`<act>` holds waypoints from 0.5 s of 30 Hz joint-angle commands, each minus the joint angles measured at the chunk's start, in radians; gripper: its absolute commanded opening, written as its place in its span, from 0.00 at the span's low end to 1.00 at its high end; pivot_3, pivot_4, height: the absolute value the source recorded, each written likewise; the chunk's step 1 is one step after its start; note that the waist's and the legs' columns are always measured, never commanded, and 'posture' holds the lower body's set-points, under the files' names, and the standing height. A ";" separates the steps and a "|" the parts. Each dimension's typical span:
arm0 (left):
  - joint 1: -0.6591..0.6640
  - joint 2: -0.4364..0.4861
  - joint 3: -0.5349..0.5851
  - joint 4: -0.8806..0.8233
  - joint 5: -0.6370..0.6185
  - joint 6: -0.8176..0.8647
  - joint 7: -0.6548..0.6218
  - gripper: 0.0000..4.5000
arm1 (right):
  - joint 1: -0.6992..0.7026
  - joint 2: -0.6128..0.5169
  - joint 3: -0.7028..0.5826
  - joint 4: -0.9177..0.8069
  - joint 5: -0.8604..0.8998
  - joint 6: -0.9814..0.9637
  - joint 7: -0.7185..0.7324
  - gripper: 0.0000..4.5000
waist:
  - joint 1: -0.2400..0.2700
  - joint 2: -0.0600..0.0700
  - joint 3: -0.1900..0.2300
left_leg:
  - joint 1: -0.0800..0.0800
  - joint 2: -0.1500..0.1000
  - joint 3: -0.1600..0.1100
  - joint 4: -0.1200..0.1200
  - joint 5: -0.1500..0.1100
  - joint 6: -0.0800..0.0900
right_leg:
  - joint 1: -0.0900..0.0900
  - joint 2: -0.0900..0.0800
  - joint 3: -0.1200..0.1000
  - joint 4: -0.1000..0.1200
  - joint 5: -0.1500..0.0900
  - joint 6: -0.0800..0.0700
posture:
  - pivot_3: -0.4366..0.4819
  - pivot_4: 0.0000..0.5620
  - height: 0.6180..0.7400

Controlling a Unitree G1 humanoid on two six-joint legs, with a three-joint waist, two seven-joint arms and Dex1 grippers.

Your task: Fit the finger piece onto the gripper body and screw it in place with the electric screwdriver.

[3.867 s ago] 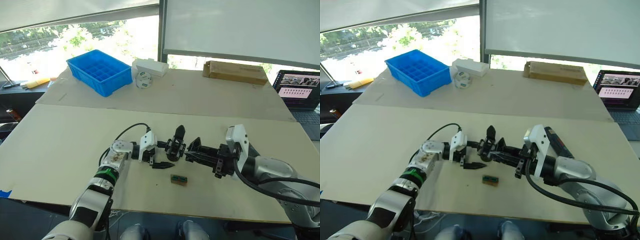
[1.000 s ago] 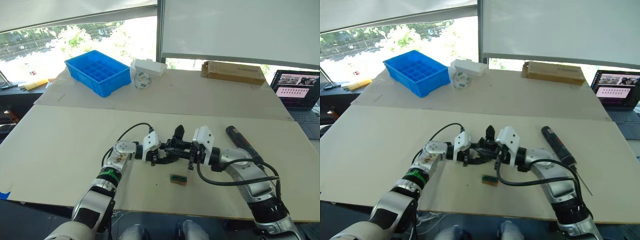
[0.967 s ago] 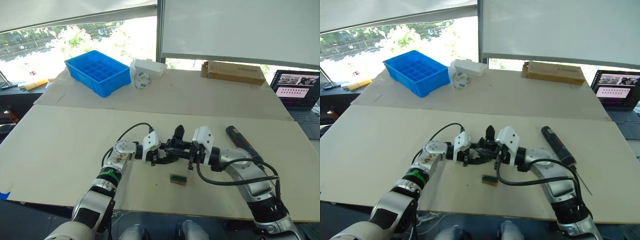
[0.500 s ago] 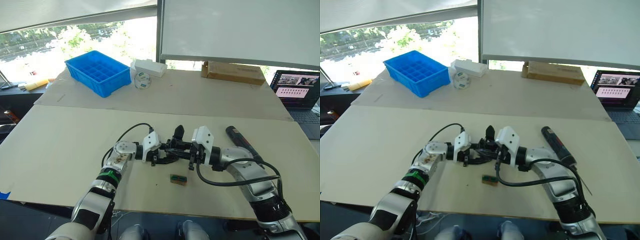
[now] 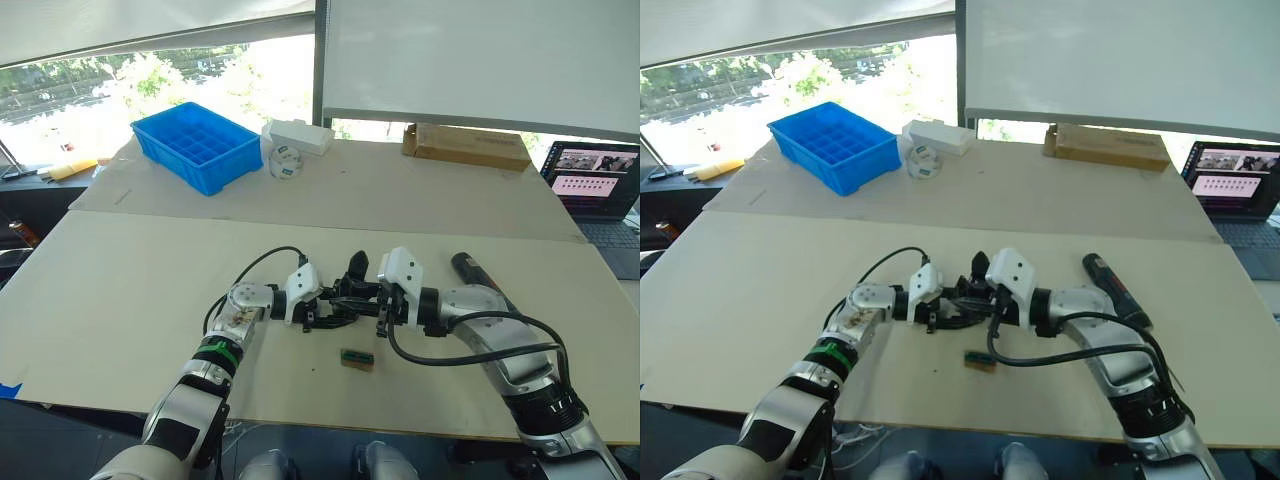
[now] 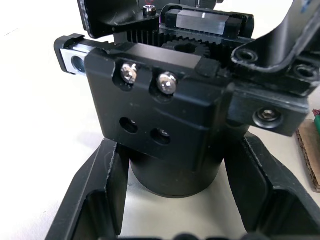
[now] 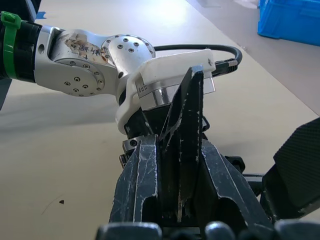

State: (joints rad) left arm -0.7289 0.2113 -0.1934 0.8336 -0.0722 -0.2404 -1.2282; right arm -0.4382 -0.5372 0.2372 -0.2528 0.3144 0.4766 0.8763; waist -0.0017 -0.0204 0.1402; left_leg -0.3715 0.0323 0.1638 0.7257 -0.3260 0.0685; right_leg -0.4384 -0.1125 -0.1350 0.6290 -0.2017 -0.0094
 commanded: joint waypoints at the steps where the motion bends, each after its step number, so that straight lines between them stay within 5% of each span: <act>1: 0.026 0.007 -0.019 -0.020 0.012 0.009 -0.017 0.50 | 0.022 -0.040 0.055 0.065 -0.066 0.094 -0.014 0.09 | -0.002 0.000 -0.002 | 0.000 0.000 0.000 0.000 0.000 0.000 | 0.000 0.000 0.000 0.000 0.000 0.000 | 0.48 0.27 1.00; 15: 0.045 0.004 -0.030 -0.048 0.012 0.016 -0.010 0.50 | 0.098 -0.065 0.047 0.080 -0.020 0.165 -0.022 0.09 | -0.001 0.001 -0.008 | 0.002 0.001 -0.002 -0.001 0.000 0.000 | 0.002 -0.001 0.000 -0.001 0.000 -0.001 | 0.48 0.27 1.00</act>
State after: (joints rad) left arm -0.7016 0.2121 -0.2002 0.8004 -0.0715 -0.2344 -1.2067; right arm -0.4175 -0.5432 0.2304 -0.2677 0.3597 0.5681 0.8548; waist -0.0025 -0.0198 0.1319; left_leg -0.3693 0.0330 0.1619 0.7243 -0.3262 0.0684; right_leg -0.4363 -0.1138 -0.1349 0.6281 -0.2021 -0.0101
